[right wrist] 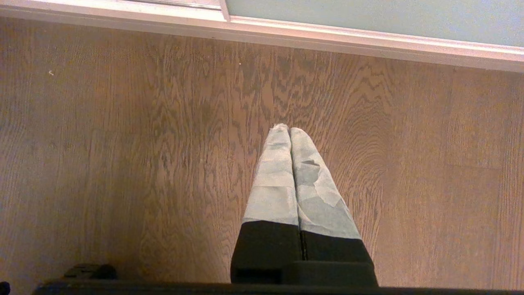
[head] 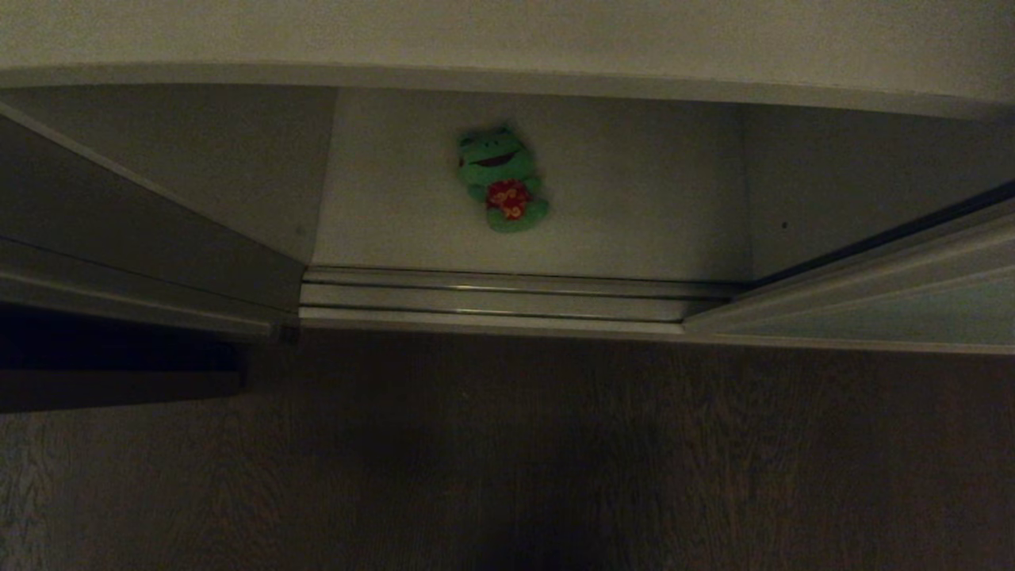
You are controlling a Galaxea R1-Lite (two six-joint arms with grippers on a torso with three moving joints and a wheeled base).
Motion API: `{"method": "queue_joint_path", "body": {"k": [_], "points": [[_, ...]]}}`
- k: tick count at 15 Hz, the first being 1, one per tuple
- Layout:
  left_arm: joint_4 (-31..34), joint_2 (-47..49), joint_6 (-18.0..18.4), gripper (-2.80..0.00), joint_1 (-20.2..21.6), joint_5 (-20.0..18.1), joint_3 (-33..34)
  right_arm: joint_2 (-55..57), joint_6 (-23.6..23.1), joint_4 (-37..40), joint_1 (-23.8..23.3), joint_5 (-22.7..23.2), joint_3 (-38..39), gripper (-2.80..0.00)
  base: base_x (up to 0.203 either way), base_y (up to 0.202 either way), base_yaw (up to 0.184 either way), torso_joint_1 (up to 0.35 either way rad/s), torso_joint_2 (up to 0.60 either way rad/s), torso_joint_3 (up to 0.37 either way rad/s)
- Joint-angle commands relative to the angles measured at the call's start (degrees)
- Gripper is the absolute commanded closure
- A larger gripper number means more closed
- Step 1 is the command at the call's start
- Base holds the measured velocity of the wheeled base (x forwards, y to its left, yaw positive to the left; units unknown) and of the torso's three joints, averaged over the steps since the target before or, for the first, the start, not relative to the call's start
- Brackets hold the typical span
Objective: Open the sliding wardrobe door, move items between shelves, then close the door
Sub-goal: Place the green doll on the higher shelf
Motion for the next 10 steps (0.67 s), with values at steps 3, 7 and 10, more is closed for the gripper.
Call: {"method": "queue_joint_path", "body": {"k": [3, 7, 10], "points": [[-1.7, 29.6, -0.8, 0.00, -0.1, -6.3, -5.1, -0.1, 0.0, 0.0, 0.0, 0.0, 0.0, 0.00, 0.000, 0.000, 0.000, 0.000, 0.00, 0.000], [-8.5, 51.1, -2.1, 0.00, -2.5, -10.5, -14.3, -0.2, 0.0, 0.0, 0.0, 0.0, 0.0, 0.00, 0.000, 0.000, 0.000, 0.000, 0.00, 0.000], [-11.2, 64.4, -3.9, 0.00, -4.8, -11.5, -24.4, -0.2, 0.0, 0.0, 0.0, 0.0, 0.0, 0.00, 0.000, 0.000, 0.000, 0.000, 0.00, 0.000]]}}
